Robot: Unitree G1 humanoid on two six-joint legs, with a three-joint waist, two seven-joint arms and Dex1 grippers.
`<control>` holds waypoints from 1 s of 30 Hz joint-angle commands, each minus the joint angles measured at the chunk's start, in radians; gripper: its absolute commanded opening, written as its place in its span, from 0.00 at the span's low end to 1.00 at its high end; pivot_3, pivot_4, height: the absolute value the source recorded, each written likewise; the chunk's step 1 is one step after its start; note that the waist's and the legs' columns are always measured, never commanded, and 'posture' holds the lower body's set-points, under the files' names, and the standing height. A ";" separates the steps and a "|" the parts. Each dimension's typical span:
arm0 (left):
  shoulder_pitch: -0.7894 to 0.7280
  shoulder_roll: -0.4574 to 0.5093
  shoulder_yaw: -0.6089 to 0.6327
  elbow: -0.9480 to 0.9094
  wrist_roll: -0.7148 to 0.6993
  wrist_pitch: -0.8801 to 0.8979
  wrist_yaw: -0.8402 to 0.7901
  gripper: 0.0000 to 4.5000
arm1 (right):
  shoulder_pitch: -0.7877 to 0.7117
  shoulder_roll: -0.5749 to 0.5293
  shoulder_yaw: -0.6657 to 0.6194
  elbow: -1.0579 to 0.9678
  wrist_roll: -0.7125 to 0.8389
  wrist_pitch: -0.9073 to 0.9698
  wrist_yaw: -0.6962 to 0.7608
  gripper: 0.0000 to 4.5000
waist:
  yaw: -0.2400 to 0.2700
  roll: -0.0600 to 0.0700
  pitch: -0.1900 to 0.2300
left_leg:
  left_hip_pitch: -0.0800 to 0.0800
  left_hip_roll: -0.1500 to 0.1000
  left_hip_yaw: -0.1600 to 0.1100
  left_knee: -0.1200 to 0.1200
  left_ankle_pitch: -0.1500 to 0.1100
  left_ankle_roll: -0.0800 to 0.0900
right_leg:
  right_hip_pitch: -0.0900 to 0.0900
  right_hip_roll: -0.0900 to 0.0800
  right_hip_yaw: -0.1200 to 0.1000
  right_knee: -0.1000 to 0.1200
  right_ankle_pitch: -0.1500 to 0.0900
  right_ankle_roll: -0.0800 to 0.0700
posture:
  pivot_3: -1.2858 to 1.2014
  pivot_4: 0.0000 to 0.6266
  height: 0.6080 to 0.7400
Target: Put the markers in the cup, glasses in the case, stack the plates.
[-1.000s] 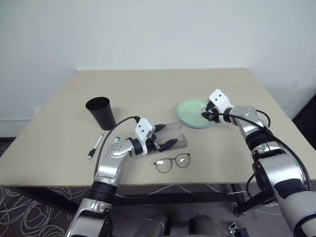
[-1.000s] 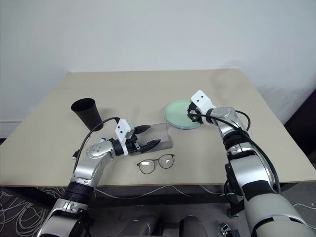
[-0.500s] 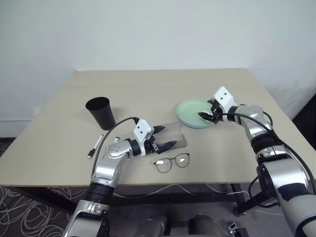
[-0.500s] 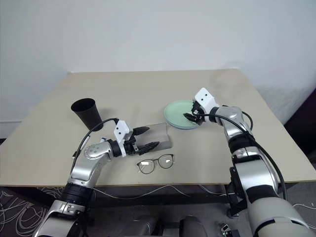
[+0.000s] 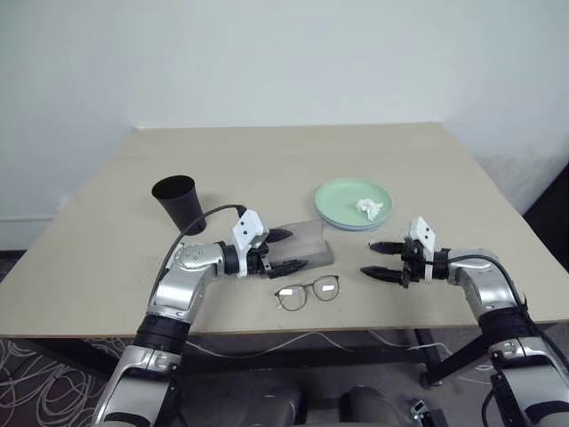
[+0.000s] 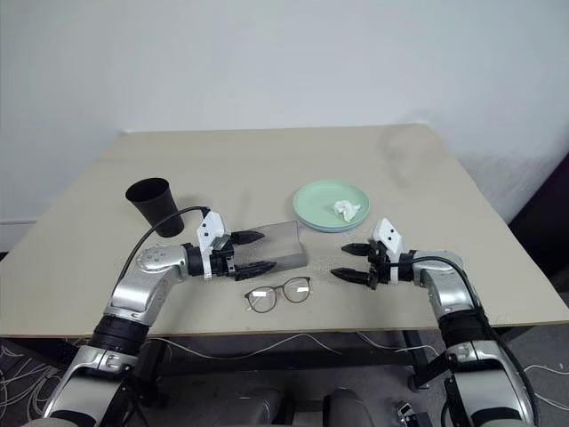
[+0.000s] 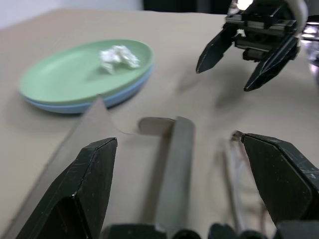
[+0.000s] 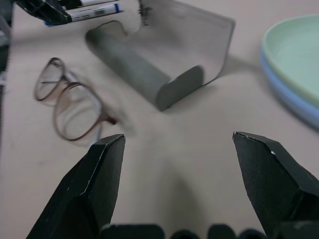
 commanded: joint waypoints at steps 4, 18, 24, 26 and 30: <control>-0.070 0.051 -0.074 -0.050 -0.012 0.077 -0.150 0.95 | 0.004 0.021 -0.027 -0.057 0.031 -0.032 -0.027 0.83 | 0.001 0.000 0.000 | 0.000 0.000 0.000 0.000 0.000 0.000 | 0.000 0.000 0.000 0.000 0.000 0.000 | 0.52 0.00 0.98; -0.237 0.050 -0.268 0.121 0.145 0.034 -0.294 0.95 | 0.054 0.077 -0.032 -0.105 0.028 -0.079 -0.125 0.83 | 0.004 0.000 0.000 | 0.000 0.000 0.000 0.000 0.000 0.000 | -0.001 0.000 0.000 -0.001 0.000 0.000 | 0.52 0.00 0.98; -0.280 0.015 -0.294 0.203 0.180 -0.007 -0.321 0.95 | 0.104 0.063 -0.034 -0.170 0.056 -0.048 -0.106 0.83 | 0.004 -0.001 0.000 | -0.001 0.000 0.000 0.000 0.000 0.000 | 0.000 0.000 0.000 -0.001 0.000 0.000 | 0.52 0.00 0.98; -0.294 0.004 -0.299 0.233 0.195 -0.021 -0.325 0.95 | 0.124 0.050 -0.031 -0.198 0.066 -0.046 -0.083 0.83 | 0.005 -0.001 0.000 | -0.001 0.000 0.000 0.000 0.000 0.000 | 0.000 0.000 0.000 -0.001 0.000 0.000 | 0.52 0.00 0.98; -0.313 -0.014 -0.309 0.276 0.218 -0.050 -0.335 0.86 | 0.137 0.040 -0.029 -0.213 0.061 -0.056 -0.082 0.84 | 0.004 -0.001 0.000 | -0.001 0.000 0.000 0.000 0.000 0.000 | 0.000 -0.001 0.000 -0.001 0.000 0.000 | 0.52 0.00 0.98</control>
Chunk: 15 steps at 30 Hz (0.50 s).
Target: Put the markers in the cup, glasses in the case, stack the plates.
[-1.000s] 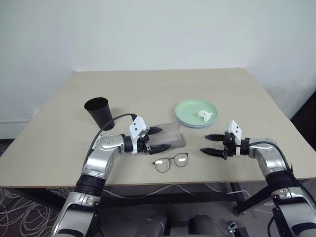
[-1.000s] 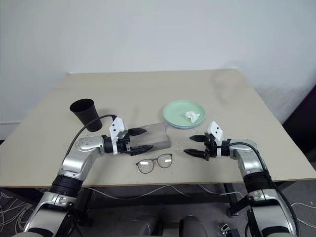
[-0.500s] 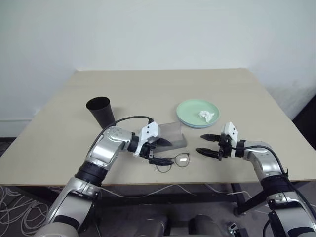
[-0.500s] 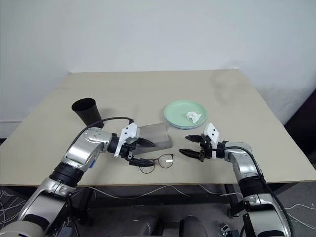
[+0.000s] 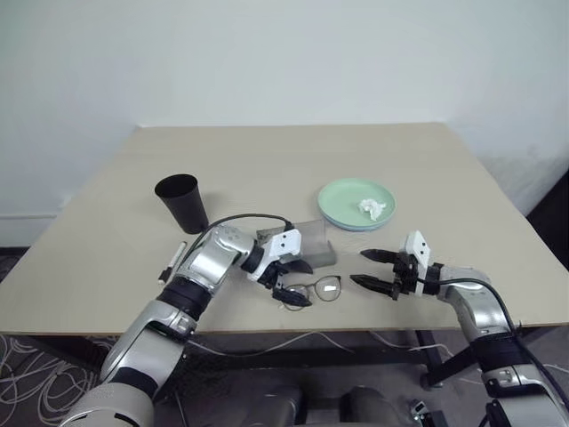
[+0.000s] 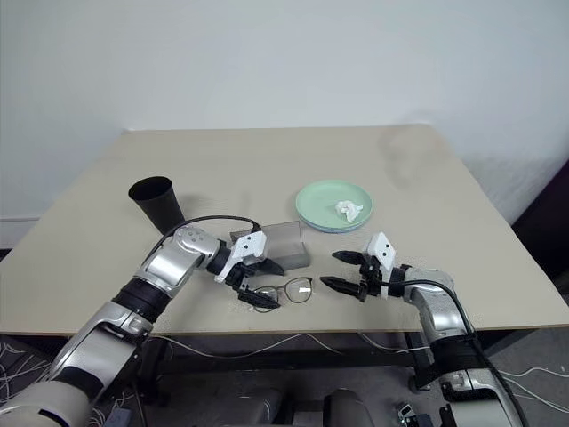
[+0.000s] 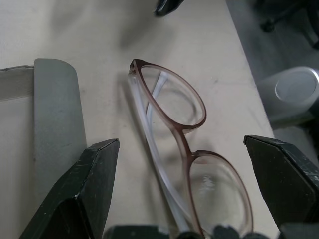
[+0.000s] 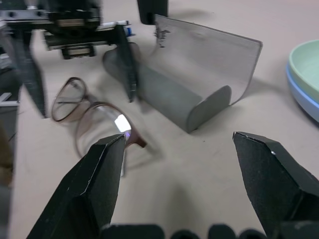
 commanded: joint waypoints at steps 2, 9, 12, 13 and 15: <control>-0.046 -0.022 -0.001 0.025 0.027 -0.040 -0.014 0.74 | -0.008 -0.013 -0.012 -0.045 0.018 -0.017 0.006 0.84 | 0.000 0.000 0.000 | 0.000 0.000 0.000 0.000 0.000 0.000 | 0.000 0.000 0.000 0.000 0.000 0.000 | 0.52 0.00 0.98; -0.057 -0.050 0.002 0.059 0.053 -0.062 -0.014 0.19 | -0.007 -0.018 0.002 -0.037 0.001 -0.050 0.014 0.84 | 0.000 0.000 0.000 | 0.000 0.000 0.000 0.000 0.000 0.000 | 0.000 0.000 0.000 0.000 0.000 0.000 | 0.52 0.00 0.98; -0.057 -0.056 0.003 0.060 0.060 -0.064 -0.014 0.01 | -0.008 -0.019 0.005 -0.034 0.001 -0.055 0.013 0.84 | 0.001 0.000 0.000 | 0.000 0.000 0.000 0.001 0.000 0.000 | 0.001 0.000 -0.001 0.000 0.000 0.000 | 0.52 0.00 0.98; -0.057 -0.059 0.003 0.061 0.062 -0.063 -0.012 0.01 | -0.009 -0.019 0.006 -0.032 0.001 -0.057 0.013 0.84 | 0.001 0.000 0.000 | 0.001 0.000 0.000 0.001 0.000 0.000 | 0.001 -0.001 -0.002 0.000 0.000 0.000 | 0.52 0.00 0.98; -0.057 -0.061 0.004 0.062 0.064 -0.060 -0.009 0.01 | -0.011 -0.021 0.008 -0.029 0.000 -0.061 0.012 0.84 | 0.002 0.000 0.000 | 0.000 0.000 0.000 0.001 0.000 0.000 | 0.001 -0.001 -0.002 0.000 0.000 0.000 | 0.52 0.00 0.98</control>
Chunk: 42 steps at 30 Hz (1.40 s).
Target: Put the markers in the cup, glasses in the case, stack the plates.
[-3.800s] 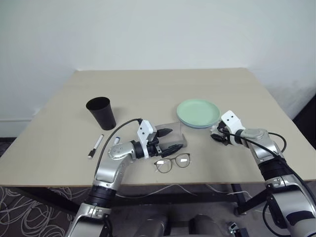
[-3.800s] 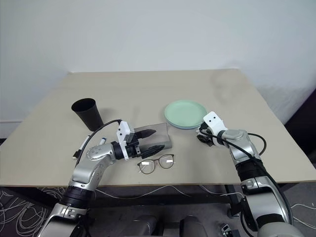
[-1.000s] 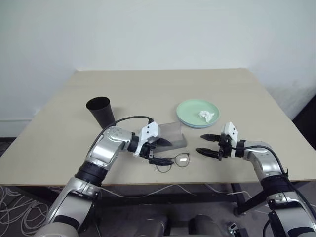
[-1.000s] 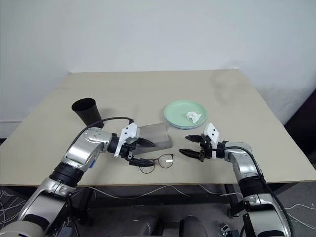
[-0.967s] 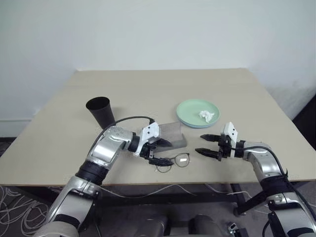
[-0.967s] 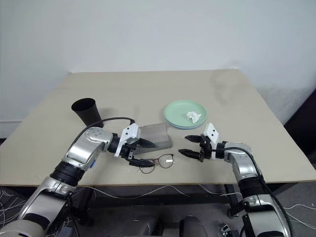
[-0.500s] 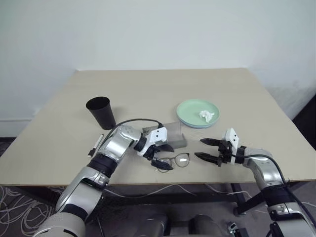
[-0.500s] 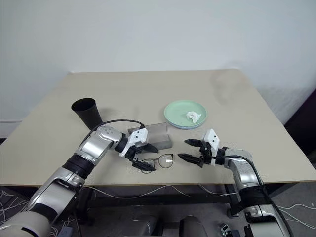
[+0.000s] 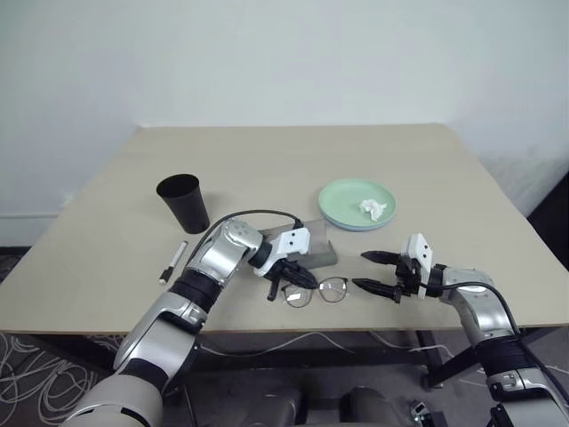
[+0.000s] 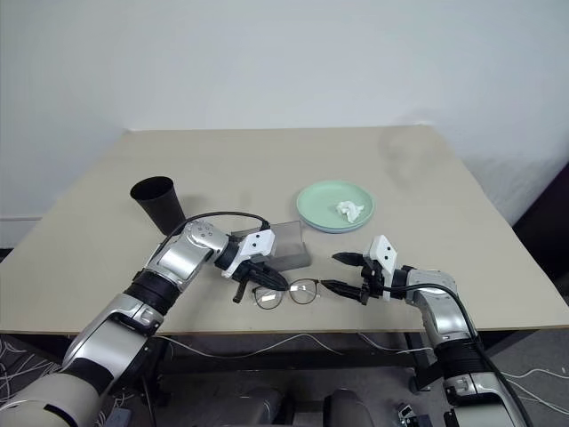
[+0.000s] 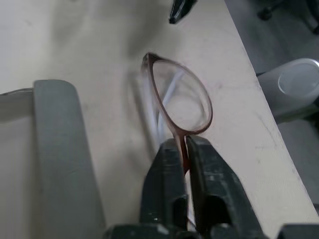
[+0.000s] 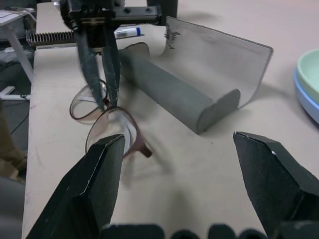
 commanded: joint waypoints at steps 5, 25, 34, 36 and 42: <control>-0.012 -0.005 0.007 -0.005 0.012 -0.005 0.003 0.01 | -0.026 -0.013 -0.006 -0.015 -0.002 -0.028 0.002 0.84 | 0.000 0.000 0.000 | 0.000 0.000 0.000 0.000 0.000 0.000 | 0.000 0.000 0.000 0.000 0.000 0.000 | 0.52 0.00 0.98; -0.051 0.077 0.123 -0.175 -0.087 0.080 -0.041 0.01 | -0.072 -0.033 -0.049 0.109 -0.009 -0.077 -0.021 0.84 | -0.002 0.000 0.000 | 0.000 0.000 0.000 0.000 0.000 0.000 | -0.001 0.000 0.000 0.000 0.000 0.001 | 0.52 0.00 0.98; -0.165 0.086 0.138 -0.063 -0.009 -0.001 0.102 0.01 | -0.084 -0.025 -0.041 0.130 -0.011 -0.094 -0.022 0.84 | -0.002 0.000 0.000 | 0.000 0.000 0.000 0.000 0.000 0.000 | 0.000 0.000 0.000 0.000 0.000 0.001 | 0.52 0.00 0.98; -0.183 0.087 0.131 -0.023 0.016 -0.023 0.127 0.01 | -0.085 -0.021 -0.038 0.129 -0.012 -0.097 -0.023 0.84 | -0.003 0.000 0.000 | 0.000 0.000 0.000 -0.001 0.000 0.000 | -0.001 0.001 0.000 0.000 0.000 0.001 | 0.52 0.00 0.98; -0.218 0.072 0.077 0.129 0.136 -0.120 0.208 0.01 | -0.080 -0.006 -0.030 0.102 -0.012 -0.101 -0.029 0.84 | -0.002 -0.001 0.000 | 0.000 0.000 0.000 -0.001 0.000 0.000 | -0.001 0.001 0.000 0.000 0.001 0.001 | 0.52 0.00 0.98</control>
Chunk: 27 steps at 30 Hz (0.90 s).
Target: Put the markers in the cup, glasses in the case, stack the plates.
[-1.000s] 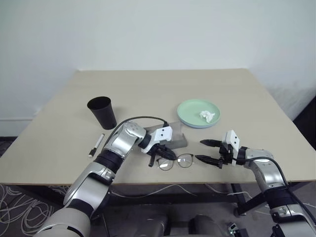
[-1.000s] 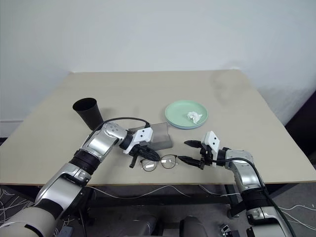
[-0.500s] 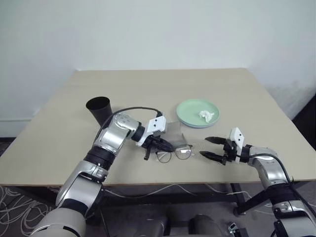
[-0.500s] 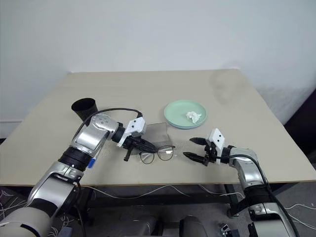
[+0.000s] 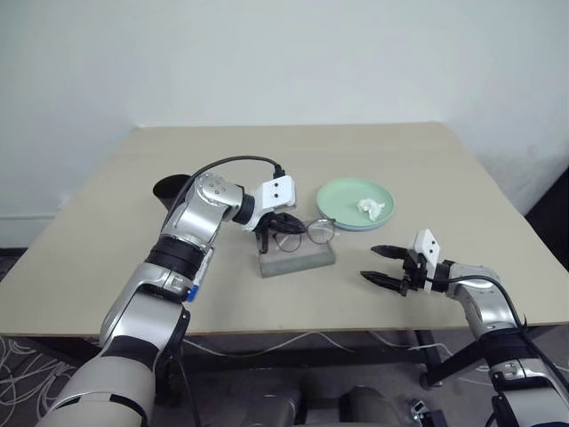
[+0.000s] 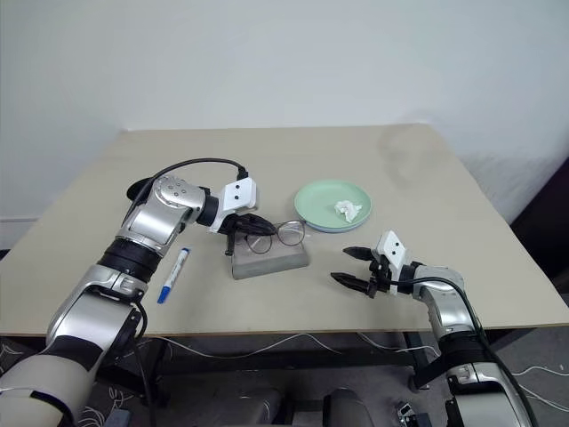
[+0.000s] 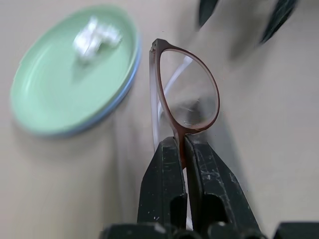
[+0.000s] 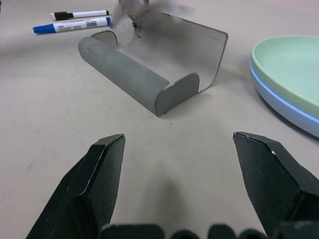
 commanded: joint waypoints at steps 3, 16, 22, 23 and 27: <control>-0.054 -0.027 -0.025 0.092 0.083 -0.084 0.067 0.01 | -0.017 0.007 -0.008 -0.054 0.007 -0.016 -0.011 0.84 | 0.001 0.000 0.000 | 0.000 0.000 0.000 0.001 0.000 0.000 | 0.000 0.000 0.000 0.000 0.000 0.000 | 0.52 0.00 0.98; -0.037 -0.094 -0.036 0.189 0.136 -0.130 0.075 0.01 | 0.025 0.017 0.000 -0.098 0.008 -0.006 -0.035 0.84 | 0.002 -0.001 0.000 | -0.001 0.000 0.000 0.001 0.000 0.000 | 0.000 0.000 -0.002 0.000 0.000 0.000 | 0.52 0.00 0.98; -0.006 -0.078 -0.027 0.133 0.122 -0.085 0.014 0.01 | 0.021 0.018 0.003 -0.088 0.005 -0.008 -0.037 0.84 | 0.000 -0.001 0.000 | -0.001 0.000 0.000 0.001 0.000 0.000 | 0.001 0.000 -0.002 0.000 0.000 0.000 | 0.52 0.00 0.98; -0.001 -0.073 -0.025 0.120 0.118 -0.072 0.001 0.01 | 0.018 0.020 0.004 -0.083 0.003 -0.010 -0.037 0.84 | 0.000 -0.001 0.000 | -0.001 0.000 0.000 0.001 0.000 0.000 | 0.000 0.000 -0.002 0.000 0.000 0.000 | 0.52 0.00 0.98; 0.019 -0.062 -0.021 0.079 0.112 -0.039 -0.027 0.05 | 0.007 0.029 0.009 -0.069 -0.002 -0.014 -0.038 0.84 | -0.002 -0.001 0.000 | 0.000 0.000 0.000 0.001 0.000 0.000 | 0.000 0.000 -0.002 0.000 0.000 0.000 | 0.52 0.00 0.98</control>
